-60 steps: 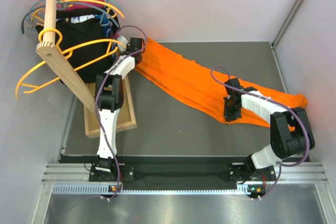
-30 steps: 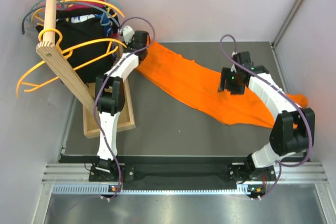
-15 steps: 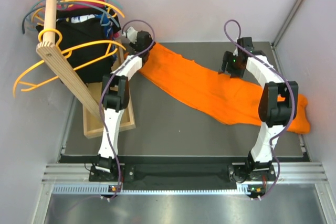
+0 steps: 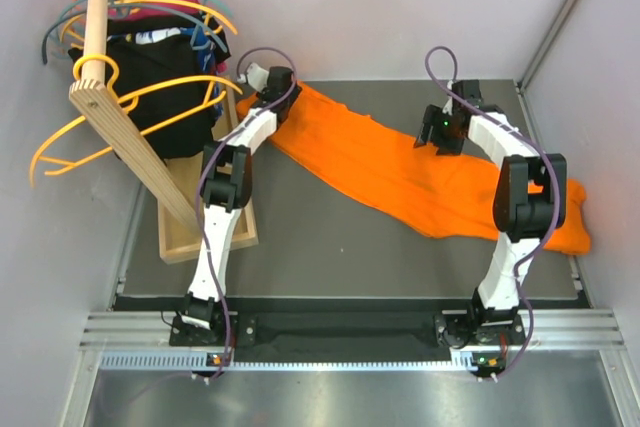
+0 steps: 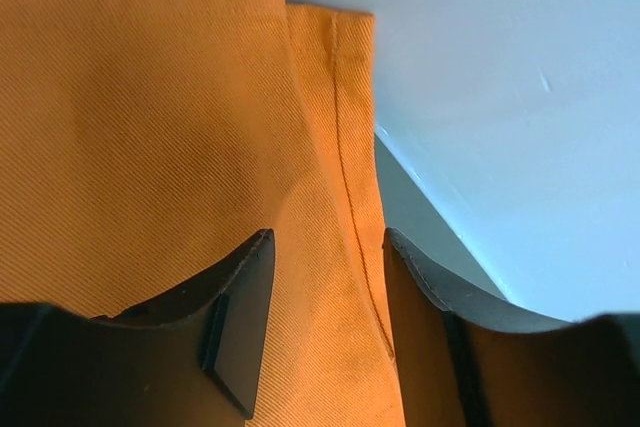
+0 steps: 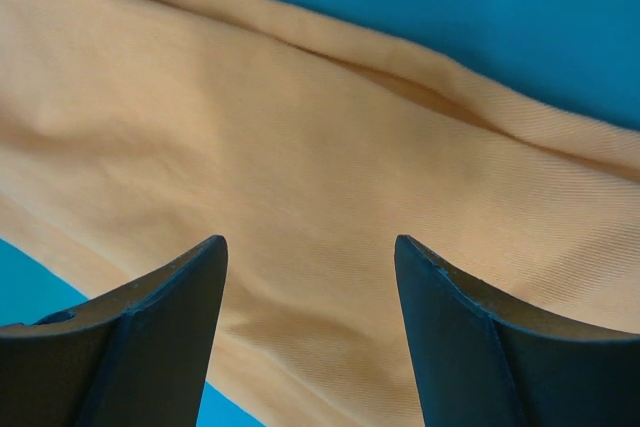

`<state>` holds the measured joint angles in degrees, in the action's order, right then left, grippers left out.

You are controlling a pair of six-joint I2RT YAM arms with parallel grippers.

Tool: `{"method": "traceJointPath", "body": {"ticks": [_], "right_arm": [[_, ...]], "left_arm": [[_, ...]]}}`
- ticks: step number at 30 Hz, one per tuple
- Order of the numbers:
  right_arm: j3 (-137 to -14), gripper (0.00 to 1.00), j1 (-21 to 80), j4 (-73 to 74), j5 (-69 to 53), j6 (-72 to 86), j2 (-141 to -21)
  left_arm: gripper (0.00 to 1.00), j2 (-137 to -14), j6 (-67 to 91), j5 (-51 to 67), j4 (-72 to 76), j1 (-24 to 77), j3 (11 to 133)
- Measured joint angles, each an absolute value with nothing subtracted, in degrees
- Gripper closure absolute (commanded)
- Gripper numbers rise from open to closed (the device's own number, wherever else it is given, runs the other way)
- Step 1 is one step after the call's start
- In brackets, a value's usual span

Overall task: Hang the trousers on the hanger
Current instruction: Fold the trousers at the center of the board.

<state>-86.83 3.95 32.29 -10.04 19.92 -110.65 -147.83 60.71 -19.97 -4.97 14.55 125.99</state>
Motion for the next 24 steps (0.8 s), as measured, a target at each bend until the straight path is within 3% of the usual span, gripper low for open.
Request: {"method": "traceJointPath", "body": {"ticks": [7,16,17,18,20,22,24], "right_arm": [[-87.88,0.32,4.49,27.51,-18.65,17.87,-112.71],[-109.21,0.40,6.11,19.05,-28.71,21.87,-130.98],[-109.34,0.39,6.28,17.72,-29.30,23.33,-131.50],[-109.38,0.39,6.39,17.10,-29.89,24.77,-131.72],[-109.60,0.39,6.98,15.70,-30.26,27.11,-131.87],[-109.62,0.39,7.88,14.24,-30.44,28.84,-131.87],[-109.32,0.38,8.91,13.17,-30.76,30.17,-131.83]], "left_arm": [[0.43,-147.55,51.07,-20.32,-2.90,16.34,124.70],[0.48,-142.32,44.80,-18.31,2.48,16.93,117.91],[0.51,-141.16,44.82,-17.23,5.41,16.58,115.37],[0.63,-140.66,44.86,-16.51,7.42,16.29,113.99],[0.75,-140.51,44.95,-14.31,11.51,15.44,112.92],[0.99,-141.80,45.30,-12.71,12.71,14.55,115.18],[1.00,-144.77,45.95,-11.33,12.86,13.82,121.05]]}}
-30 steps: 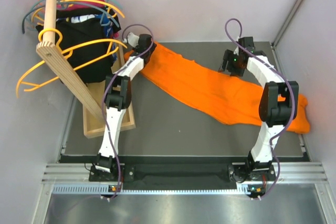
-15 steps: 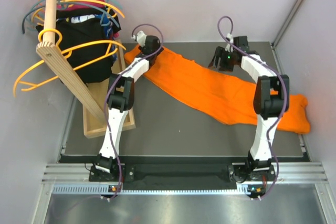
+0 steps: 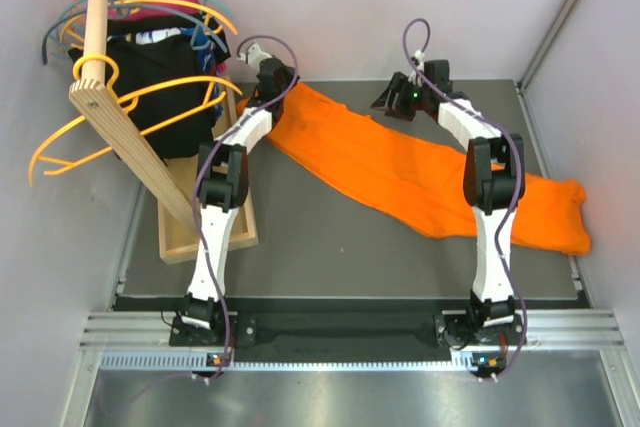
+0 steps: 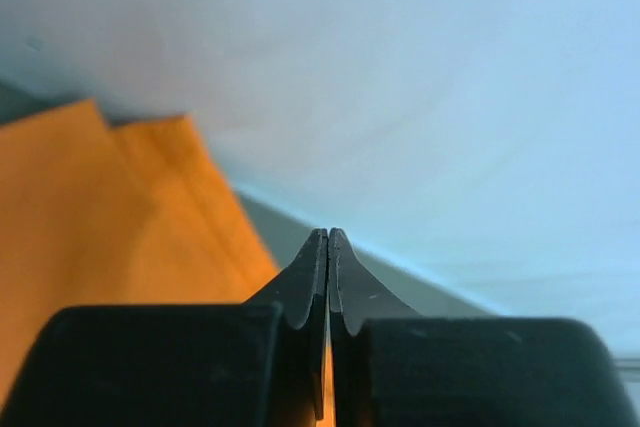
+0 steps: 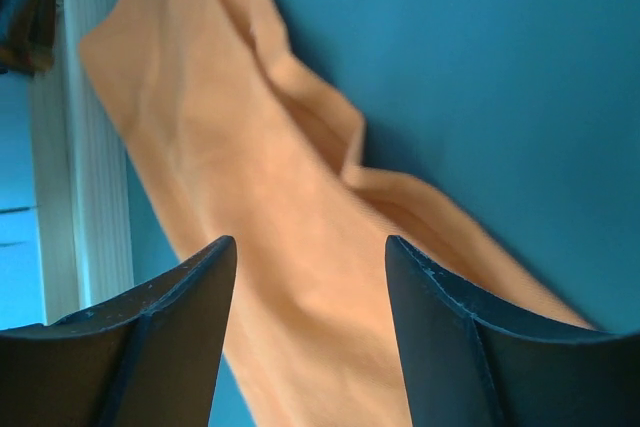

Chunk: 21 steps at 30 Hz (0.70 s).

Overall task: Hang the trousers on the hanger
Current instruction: Fold the trousers at the center of the board.

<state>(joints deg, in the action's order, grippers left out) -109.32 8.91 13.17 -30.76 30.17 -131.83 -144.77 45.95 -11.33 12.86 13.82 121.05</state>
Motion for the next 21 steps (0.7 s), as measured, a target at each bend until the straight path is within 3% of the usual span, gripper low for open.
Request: {"method": "traceJointPath", "body": {"ticks": [3,21], "right_arm": [[-106.78,0.38,9.80,12.67,-31.11,30.57,-130.50],[-92.44,0.38,10.22,12.71,-30.89,28.42,-121.32]], "left_arm": [[1.00,-147.85,46.96,-10.33,13.19,13.08,126.72],[1.00,-152.83,48.21,-23.27,6.66,18.83,128.79]]}}
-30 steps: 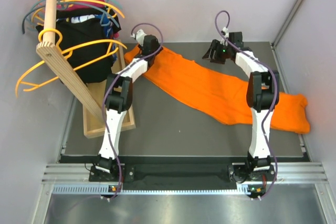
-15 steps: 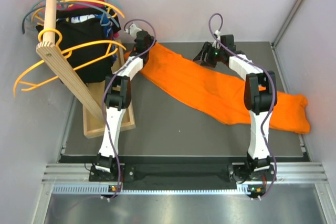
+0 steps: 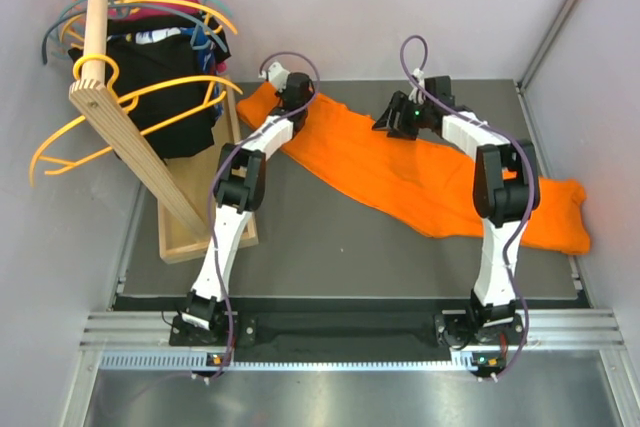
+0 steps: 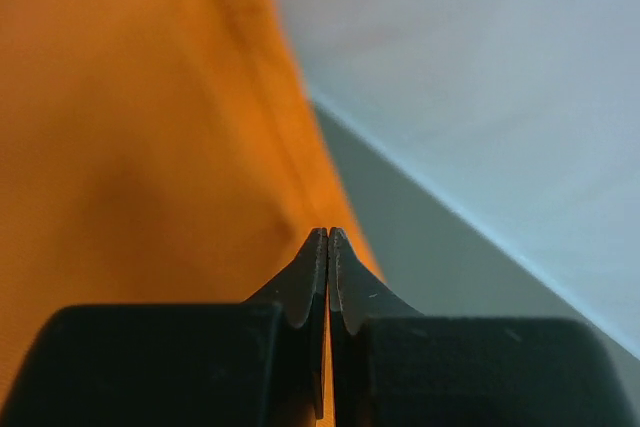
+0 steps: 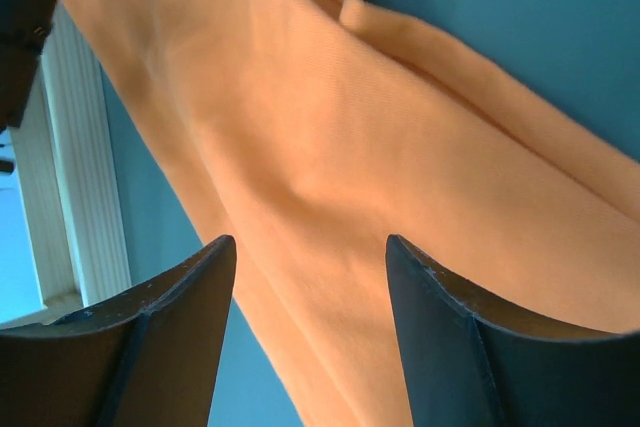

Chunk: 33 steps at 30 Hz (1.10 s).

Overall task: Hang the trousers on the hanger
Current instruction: Fold the trousers at the center of the board.

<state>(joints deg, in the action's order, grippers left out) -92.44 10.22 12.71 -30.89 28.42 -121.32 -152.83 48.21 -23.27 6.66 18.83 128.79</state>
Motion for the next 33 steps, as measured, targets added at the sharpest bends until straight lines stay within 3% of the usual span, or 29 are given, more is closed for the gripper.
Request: {"method": "traceJointPath", "body": {"ticks": [15,23,28,30,33], "right_arm": [[-87.20,0.38,10.22,12.43,-30.00,26.52,-115.90],[-83.48,0.35,10.22,14.35,-27.66,25.06,-110.65],[-77.19,0.26,8.99,20.32,-22.98,23.90,-101.43],[-73.87,0.01,6.66,23.51,-22.11,24.47,-96.20],[-68.16,0.00,0.84,28.53,-19.68,25.34,-87.64]], "left_arm": [[1.00,-156.68,59.57,-30.48,-11.75,17.41,136.59],[1.00,-155.96,56.93,-28.93,-11.70,14.94,135.79],[1.00,-153.82,52.23,-27.81,-11.22,14.96,133.38],[1.00,-152.16,50.72,-27.79,-11.29,15.40,131.57],[1.00,-148.57,49.06,-26.68,-11.73,16.21,128.25]]}}
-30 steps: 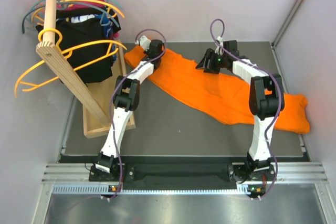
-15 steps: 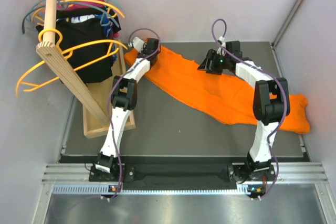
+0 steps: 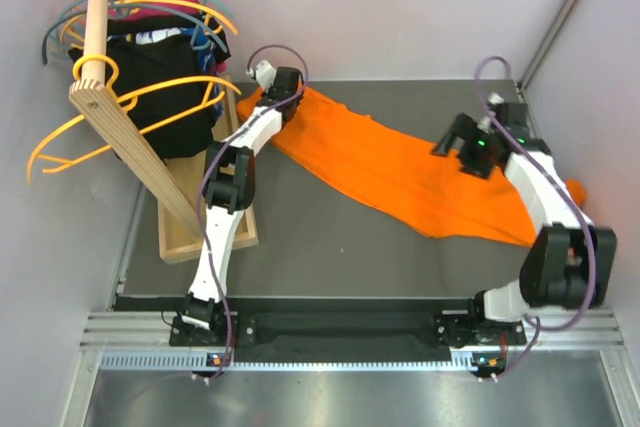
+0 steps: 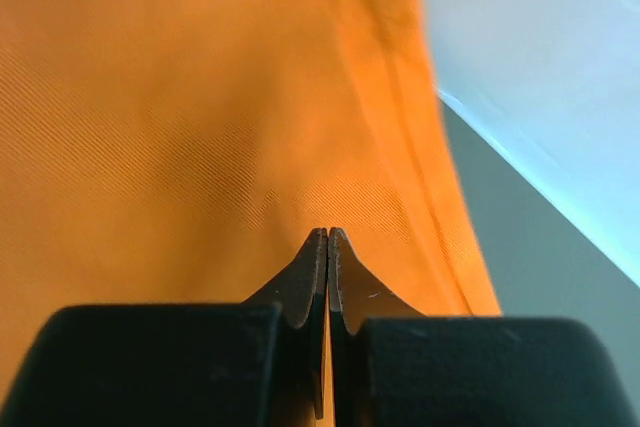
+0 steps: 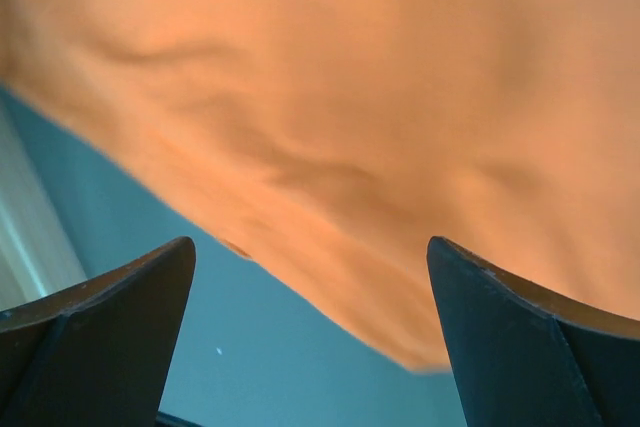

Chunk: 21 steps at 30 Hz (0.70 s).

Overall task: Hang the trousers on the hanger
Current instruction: Fold the trousers at the center of the board.

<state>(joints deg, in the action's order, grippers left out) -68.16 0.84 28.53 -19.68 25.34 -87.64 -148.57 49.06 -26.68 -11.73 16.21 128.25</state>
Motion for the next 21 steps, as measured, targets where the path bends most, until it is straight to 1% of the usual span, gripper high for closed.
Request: {"method": "traceJointPath", "body": {"ticks": [4,6,9,12,16,21], "right_arm": [[-60.86,0.00,-8.58,35.73,-13.85,27.88,-74.28],[-58.24,0.00,-10.96,38.61,-10.26,29.21,-67.44],[-56.18,0.00,-12.21,42.98,-5.76,30.70,-60.12],[-55.31,0.00,-12.45,45.19,-2.20,30.70,-58.54],[-52.62,0.00,-13.67,48.07,3.77,32.01,-60.31],[-52.14,0.00,-19.07,51.42,6.76,34.20,-64.27]], "left_arm": [[1.00,-144.27,47.68,-22.35,-13.28,16.82,126.26],[1.00,-141.82,47.62,-18.96,-13.52,16.75,124.14],[1.00,-136.31,47.66,-12.91,-12.78,16.78,116.27],[1.00,-130.89,47.70,-6.70,-12.32,16.97,107.68],[1.00,-123.11,48.03,2.24,-8.56,18.28,95.53],[1.00,-118.50,48.80,14.96,-5.67,20.21,90.87]]}}
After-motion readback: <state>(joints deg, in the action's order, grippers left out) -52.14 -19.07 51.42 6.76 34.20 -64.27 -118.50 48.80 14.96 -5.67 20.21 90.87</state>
